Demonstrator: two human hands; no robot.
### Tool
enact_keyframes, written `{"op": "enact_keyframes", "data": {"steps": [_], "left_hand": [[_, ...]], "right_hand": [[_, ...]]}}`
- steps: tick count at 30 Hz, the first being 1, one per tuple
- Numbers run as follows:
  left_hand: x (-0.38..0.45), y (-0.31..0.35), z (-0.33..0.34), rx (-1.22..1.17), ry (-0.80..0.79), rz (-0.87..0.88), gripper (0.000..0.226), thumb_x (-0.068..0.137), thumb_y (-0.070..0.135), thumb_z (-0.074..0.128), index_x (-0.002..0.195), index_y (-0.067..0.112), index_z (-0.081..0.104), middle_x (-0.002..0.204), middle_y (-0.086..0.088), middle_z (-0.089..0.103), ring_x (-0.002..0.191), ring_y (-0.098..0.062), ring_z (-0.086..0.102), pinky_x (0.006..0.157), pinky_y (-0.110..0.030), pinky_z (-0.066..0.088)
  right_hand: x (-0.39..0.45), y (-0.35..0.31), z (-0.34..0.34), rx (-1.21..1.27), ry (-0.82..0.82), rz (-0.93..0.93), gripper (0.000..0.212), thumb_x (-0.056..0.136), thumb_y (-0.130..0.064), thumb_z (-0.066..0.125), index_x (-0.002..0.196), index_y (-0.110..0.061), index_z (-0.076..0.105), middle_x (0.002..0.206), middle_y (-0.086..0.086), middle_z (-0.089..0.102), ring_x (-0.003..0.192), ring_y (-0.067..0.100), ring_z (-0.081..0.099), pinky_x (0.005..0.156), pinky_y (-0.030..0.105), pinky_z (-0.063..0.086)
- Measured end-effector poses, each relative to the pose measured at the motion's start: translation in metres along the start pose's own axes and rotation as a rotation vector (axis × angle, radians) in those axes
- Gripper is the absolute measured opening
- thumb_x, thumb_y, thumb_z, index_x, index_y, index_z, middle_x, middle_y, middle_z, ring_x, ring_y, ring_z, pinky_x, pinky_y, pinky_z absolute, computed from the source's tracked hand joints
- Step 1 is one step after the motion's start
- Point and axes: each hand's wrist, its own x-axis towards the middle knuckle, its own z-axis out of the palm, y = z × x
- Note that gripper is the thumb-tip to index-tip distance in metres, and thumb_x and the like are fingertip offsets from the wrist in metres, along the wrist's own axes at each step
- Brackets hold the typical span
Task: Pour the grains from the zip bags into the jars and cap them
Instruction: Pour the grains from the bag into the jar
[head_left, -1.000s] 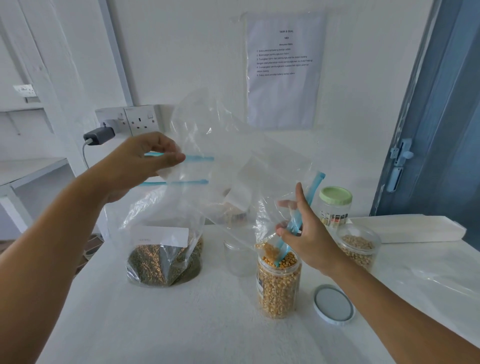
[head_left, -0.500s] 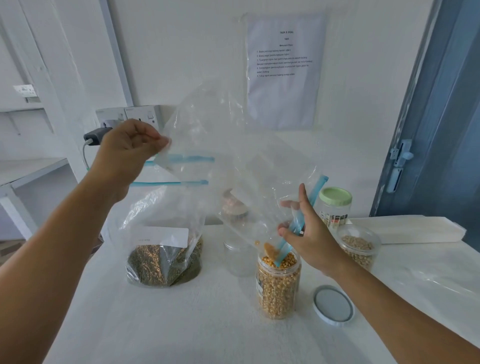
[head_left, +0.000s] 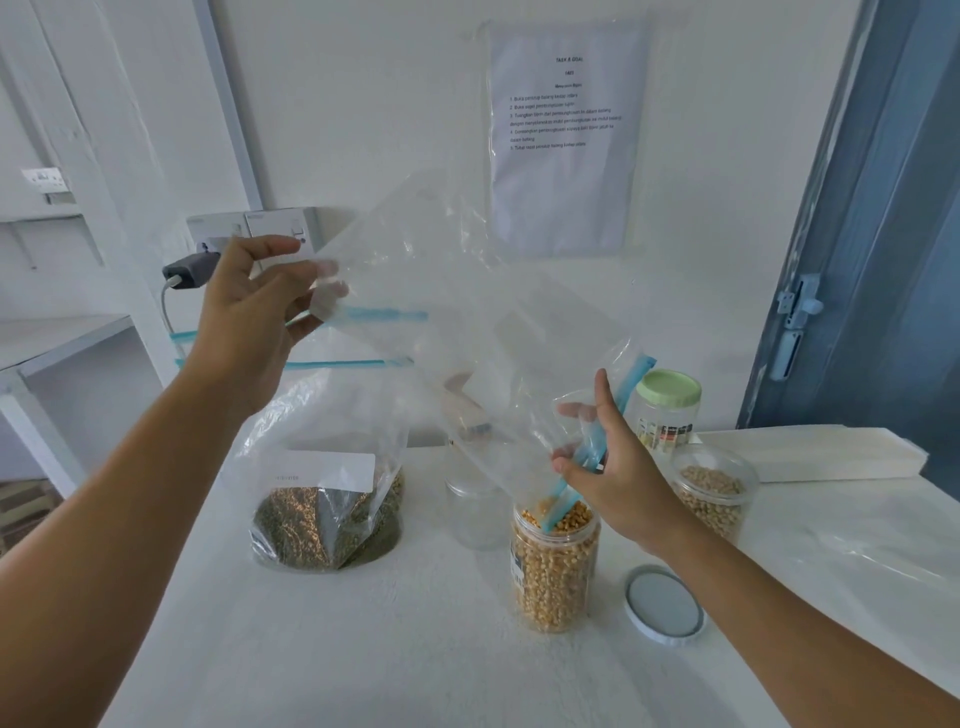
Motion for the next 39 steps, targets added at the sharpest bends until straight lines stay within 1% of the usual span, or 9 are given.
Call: {"op": "enact_keyframes", "data": {"steps": [4, 9, 12, 15, 19, 24, 29, 34, 39], "left_hand": [[-0.008, -0.011, -0.003, -0.004, -0.060, 0.014, 0.028, 0.099, 0.017, 0.068, 0.122, 0.027, 0.056, 0.123, -0.008, 0.069, 0.117, -0.034, 0.068, 0.109, -0.053, 0.051], [-0.056, -0.042, 0.003, -0.011, -0.084, -0.093, 0.044, 0.082, 0.036, 0.078, 0.122, 0.038, 0.061, 0.156, -0.028, 0.034, 0.137, -0.034, 0.049, 0.119, -0.056, 0.035], [-0.101, -0.076, 0.014, 0.042, -0.201, -0.196, 0.033, 0.085, 0.027, 0.078, 0.115, 0.025, 0.065, 0.128, -0.011, 0.060, 0.107, -0.017, 0.064, 0.104, -0.043, 0.048], [-0.125, -0.098, 0.030, 0.134, -0.395, -0.347, 0.035, 0.087, 0.035, 0.079, 0.115, 0.015, 0.072, 0.114, -0.011, 0.070, 0.093, -0.021, 0.064, 0.080, -0.038, 0.038], [-0.120, -0.110, 0.060, 0.146, -0.549, -0.438, 0.031, 0.087, 0.032, 0.073, 0.116, 0.022, 0.078, 0.129, 0.008, 0.071, 0.119, -0.006, 0.063, 0.099, -0.027, 0.045], [-0.109, -0.125, 0.087, 0.182, -0.456, -0.379, 0.017, 0.093, 0.012, 0.075, 0.099, 0.026, 0.083, 0.122, 0.009, 0.073, 0.119, -0.010, 0.064, 0.101, -0.028, 0.049], [-0.112, -0.128, 0.098, 0.164, -0.340, -0.250, 0.020, 0.093, -0.005, 0.071, 0.090, 0.011, 0.082, 0.099, -0.005, 0.079, 0.101, -0.017, 0.073, 0.090, -0.024, 0.056], [-0.110, -0.126, 0.100, 0.262, -0.321, -0.131, 0.013, 0.089, -0.002, 0.076, 0.088, 0.009, 0.082, 0.089, 0.002, 0.079, 0.087, -0.004, 0.072, 0.079, -0.015, 0.055], [-0.107, -0.126, 0.102, 0.296, -0.323, -0.082, 0.011, 0.090, 0.006, 0.078, 0.093, 0.016, 0.082, 0.093, 0.008, 0.078, 0.093, -0.008, 0.072, 0.085, -0.019, 0.057]], "right_hand": [[0.001, 0.000, 0.001, 0.002, 0.018, -0.018, 0.106, 0.097, -0.003, 0.069, 0.163, -0.044, -0.004, 0.140, -0.016, 0.054, 0.101, 0.019, 0.069, 0.092, 0.028, 0.058], [-0.002, -0.001, 0.003, 0.005, 0.026, -0.025, 0.106, 0.096, -0.003, 0.069, 0.162, -0.045, -0.003, 0.139, -0.014, 0.054, 0.100, 0.020, 0.069, 0.092, 0.027, 0.058], [-0.003, -0.002, 0.003, 0.011, 0.022, -0.023, 0.106, 0.097, -0.005, 0.070, 0.162, -0.045, -0.004, 0.139, -0.016, 0.054, 0.100, 0.017, 0.069, 0.094, 0.027, 0.057], [-0.004, -0.005, 0.003, -0.005, 0.010, -0.025, 0.107, 0.097, -0.011, 0.071, 0.161, -0.048, -0.007, 0.139, -0.021, 0.054, 0.107, 0.014, 0.069, 0.100, 0.030, 0.056], [-0.006, -0.008, 0.003, -0.005, 0.010, -0.042, 0.106, 0.098, -0.014, 0.070, 0.161, -0.049, -0.007, 0.133, -0.030, 0.055, 0.110, 0.012, 0.068, 0.102, 0.031, 0.055], [-0.006, -0.009, 0.002, 0.016, 0.048, -0.074, 0.103, 0.097, -0.011, 0.071, 0.162, -0.049, 0.000, 0.131, -0.024, 0.058, 0.108, 0.012, 0.069, 0.099, 0.025, 0.055], [-0.009, -0.008, 0.000, 0.040, -0.016, -0.064, 0.101, 0.095, -0.009, 0.073, 0.156, -0.063, 0.013, 0.137, -0.009, 0.053, 0.117, 0.011, 0.068, 0.098, 0.029, 0.057], [-0.008, -0.011, -0.006, 0.035, -0.032, -0.077, 0.104, 0.091, -0.001, 0.076, 0.156, -0.057, 0.018, 0.121, 0.001, 0.058, 0.097, 0.019, 0.074, 0.097, 0.030, 0.058], [-0.006, -0.010, -0.003, -0.017, 0.016, -0.095, 0.098, 0.094, -0.007, 0.074, 0.159, -0.056, 0.019, 0.110, 0.002, 0.058, 0.098, 0.022, 0.068, 0.095, 0.026, 0.057]]}}
